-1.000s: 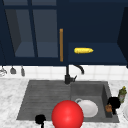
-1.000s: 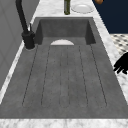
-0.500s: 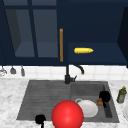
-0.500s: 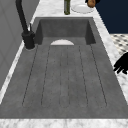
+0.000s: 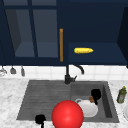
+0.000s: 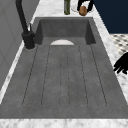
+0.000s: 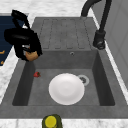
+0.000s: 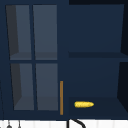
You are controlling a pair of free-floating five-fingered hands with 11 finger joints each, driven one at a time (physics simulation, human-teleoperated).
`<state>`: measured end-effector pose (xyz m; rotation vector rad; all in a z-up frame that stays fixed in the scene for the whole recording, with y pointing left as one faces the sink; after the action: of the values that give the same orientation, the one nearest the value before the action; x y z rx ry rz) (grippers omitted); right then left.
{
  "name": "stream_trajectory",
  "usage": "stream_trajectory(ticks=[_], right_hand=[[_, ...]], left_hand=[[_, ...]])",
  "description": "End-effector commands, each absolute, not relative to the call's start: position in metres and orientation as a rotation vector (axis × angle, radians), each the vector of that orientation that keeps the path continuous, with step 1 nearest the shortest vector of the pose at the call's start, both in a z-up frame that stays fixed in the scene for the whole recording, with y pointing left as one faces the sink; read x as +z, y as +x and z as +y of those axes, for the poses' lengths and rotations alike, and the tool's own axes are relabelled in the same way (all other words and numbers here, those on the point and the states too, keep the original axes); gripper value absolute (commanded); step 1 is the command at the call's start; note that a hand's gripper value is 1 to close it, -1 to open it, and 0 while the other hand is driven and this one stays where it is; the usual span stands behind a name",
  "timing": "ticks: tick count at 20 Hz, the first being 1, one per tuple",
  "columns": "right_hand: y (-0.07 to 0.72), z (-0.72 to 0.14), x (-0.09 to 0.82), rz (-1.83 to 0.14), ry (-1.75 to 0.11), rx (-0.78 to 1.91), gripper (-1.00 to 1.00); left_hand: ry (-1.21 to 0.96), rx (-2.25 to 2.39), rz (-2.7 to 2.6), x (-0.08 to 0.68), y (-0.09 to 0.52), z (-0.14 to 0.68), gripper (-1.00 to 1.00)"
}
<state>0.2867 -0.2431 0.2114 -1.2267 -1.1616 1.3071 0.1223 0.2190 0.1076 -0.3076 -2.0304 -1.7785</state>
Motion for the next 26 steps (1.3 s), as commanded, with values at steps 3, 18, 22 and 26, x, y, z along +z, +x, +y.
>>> stream_trajectory(ticks=[3,18,22,26], right_hand=[[0.308,-0.215,0.166,-1.139,-1.261,1.304,1.0],[0.387,-0.225,0.046,-1.187,-1.21,1.301,1.0],[0.404,-0.225,0.012,-1.176,-1.225,1.315,1.0],[0.401,-0.215,-0.019,-1.186,-1.244,1.296,1.0]], left_hand=[[-0.308,-1.778,-2.03,0.108,0.122,0.219,0.0],[-0.308,-1.778,-2.03,0.108,0.122,0.219,0.0],[-0.308,-1.778,-2.03,0.108,0.122,0.219,0.0],[-0.308,-1.778,-2.03,0.108,0.122,0.219,0.0]])
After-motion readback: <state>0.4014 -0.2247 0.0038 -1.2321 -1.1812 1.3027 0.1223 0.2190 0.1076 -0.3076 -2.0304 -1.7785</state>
